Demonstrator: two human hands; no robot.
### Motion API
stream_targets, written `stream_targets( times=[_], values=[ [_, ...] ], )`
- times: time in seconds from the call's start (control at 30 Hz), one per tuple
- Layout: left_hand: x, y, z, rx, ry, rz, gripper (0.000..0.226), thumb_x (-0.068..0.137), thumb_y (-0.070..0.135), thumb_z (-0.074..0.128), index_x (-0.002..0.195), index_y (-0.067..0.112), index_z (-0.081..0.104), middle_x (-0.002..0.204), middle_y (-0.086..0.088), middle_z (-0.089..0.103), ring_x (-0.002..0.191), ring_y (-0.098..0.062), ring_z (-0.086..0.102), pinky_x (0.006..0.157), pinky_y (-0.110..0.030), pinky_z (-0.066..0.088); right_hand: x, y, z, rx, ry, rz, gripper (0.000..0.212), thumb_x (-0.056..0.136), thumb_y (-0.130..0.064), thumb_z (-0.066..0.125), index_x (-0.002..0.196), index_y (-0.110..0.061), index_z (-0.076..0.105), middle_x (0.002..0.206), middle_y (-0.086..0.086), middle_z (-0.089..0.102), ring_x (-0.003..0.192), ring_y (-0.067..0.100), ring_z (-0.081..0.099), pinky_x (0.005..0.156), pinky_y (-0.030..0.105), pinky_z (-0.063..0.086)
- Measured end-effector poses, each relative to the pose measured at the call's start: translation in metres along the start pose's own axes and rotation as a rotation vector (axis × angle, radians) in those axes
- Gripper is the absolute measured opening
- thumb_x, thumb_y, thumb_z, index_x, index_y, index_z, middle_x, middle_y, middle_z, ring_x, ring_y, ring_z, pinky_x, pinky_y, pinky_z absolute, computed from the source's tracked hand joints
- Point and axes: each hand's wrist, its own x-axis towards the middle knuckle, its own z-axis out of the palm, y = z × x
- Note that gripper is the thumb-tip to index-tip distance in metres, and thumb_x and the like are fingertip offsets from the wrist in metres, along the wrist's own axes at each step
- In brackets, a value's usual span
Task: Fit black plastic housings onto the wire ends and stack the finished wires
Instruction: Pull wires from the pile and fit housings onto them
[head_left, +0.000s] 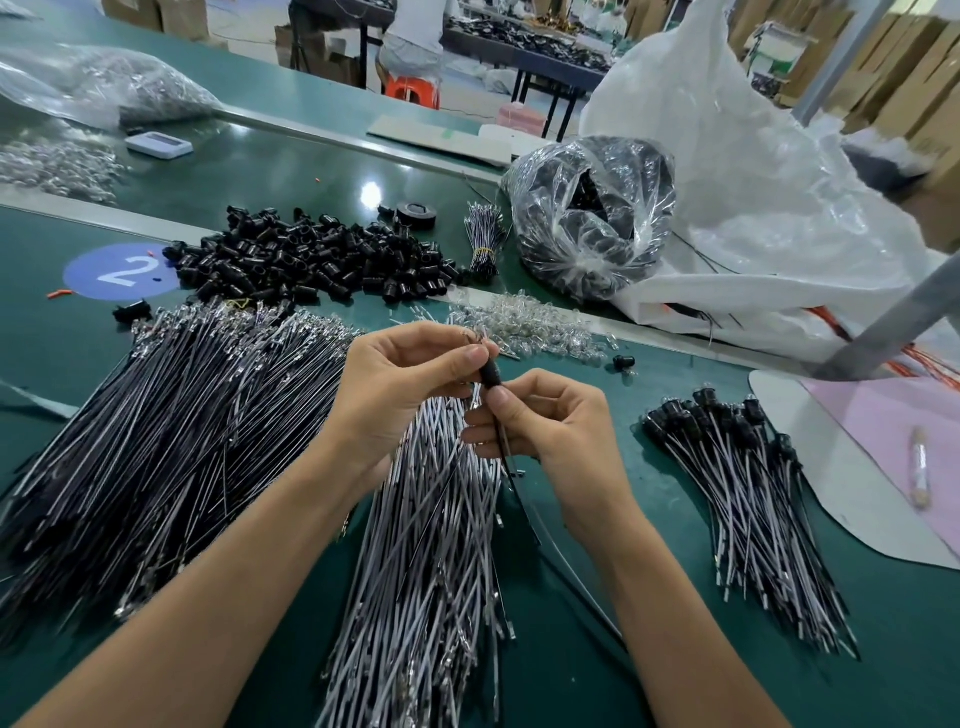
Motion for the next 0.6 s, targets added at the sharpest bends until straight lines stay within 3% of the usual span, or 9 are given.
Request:
stream_targets(
  times=[0.6],
  values=[
    [-0.0008,0.0015,-0.0008,-0.033,0.008,0.053,0.019,0.063,0.025,0.079,0.079,0.014,0.077,0.087,-0.013,0.076,0.075,-0.024,0.073,0.064,-0.027,0.059,0.0012,0.0008,-0.0003,-0.037,0.05,-0.077,0.003,0.079,0.002,0.074,0.077,0.003,0.072,0.078,0.025,0.071,0.065,0.026,0.072,0.064,0.035,0.06]
  ],
)
